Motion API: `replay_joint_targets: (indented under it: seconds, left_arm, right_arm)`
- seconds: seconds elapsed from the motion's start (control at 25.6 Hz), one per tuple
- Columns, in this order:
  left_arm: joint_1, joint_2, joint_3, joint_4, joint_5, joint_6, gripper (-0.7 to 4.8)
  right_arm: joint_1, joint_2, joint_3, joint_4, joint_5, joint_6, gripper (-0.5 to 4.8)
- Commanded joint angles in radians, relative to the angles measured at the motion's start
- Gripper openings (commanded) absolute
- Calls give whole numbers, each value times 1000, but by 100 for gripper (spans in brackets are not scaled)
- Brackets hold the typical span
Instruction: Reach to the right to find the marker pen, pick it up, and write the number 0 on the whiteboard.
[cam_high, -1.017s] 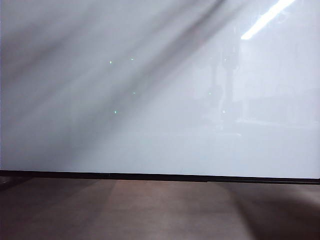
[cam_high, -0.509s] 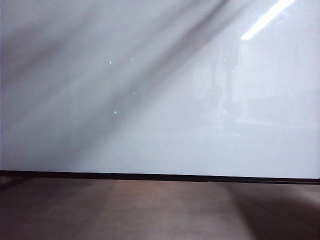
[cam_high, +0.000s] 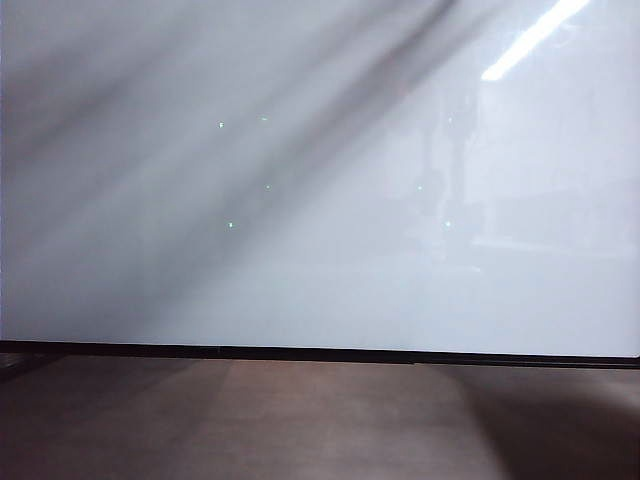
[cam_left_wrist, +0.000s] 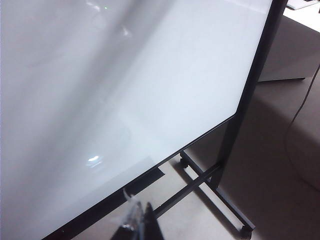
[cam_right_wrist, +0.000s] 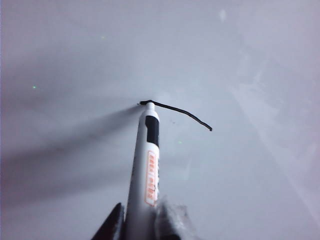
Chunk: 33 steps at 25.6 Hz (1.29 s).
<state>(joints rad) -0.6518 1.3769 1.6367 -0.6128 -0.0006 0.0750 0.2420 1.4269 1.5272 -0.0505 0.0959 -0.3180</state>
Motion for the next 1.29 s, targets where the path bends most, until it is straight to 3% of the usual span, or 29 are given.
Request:
replay_joint_targets:
  seconds: [0.04,1.29]
  left_arm:
    - [-1,-3,8,16,4,3,-5]
    - [-1,-3,7,6,4,3,-6]
  right_arm:
    - [0,1,5,22,-13,4,-5]
    - [-2,21,5,-136,40,16,-5]
